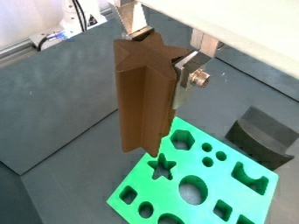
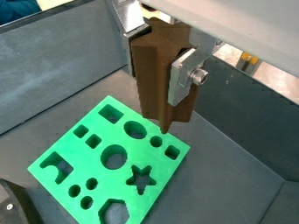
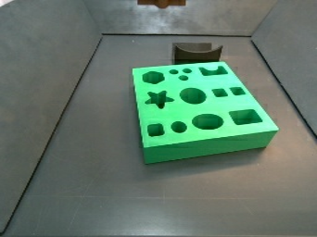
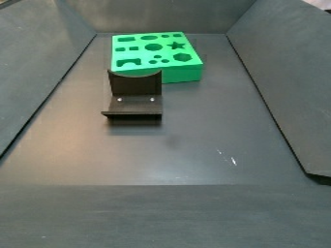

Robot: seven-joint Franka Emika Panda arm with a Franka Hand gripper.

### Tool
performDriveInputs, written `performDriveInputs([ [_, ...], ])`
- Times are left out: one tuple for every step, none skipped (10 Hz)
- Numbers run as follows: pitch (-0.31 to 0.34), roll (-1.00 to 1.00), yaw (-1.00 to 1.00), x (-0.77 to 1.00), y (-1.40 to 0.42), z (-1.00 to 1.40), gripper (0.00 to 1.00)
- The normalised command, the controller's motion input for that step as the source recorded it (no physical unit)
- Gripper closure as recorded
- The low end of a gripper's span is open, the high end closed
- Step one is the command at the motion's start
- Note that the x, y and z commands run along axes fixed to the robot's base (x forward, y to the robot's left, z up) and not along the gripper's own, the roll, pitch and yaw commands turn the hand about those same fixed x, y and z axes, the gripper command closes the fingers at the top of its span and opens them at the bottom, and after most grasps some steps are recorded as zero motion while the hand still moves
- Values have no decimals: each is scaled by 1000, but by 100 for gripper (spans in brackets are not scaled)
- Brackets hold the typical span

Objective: Insert the star object.

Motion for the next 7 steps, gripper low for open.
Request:
performDriveInputs([
  [-49, 190, 294, 0, 234, -877, 100],
  [-44, 276, 366, 37, 217, -694, 100],
  [-36, 353, 457, 180, 74, -540, 100],
  [-7, 381, 446, 377, 0, -254, 100],
  [0, 401, 423, 443, 0, -123, 100],
  [-1, 414, 463, 409, 0, -60, 100],
  [-20, 376, 506, 269, -91, -351, 100],
])
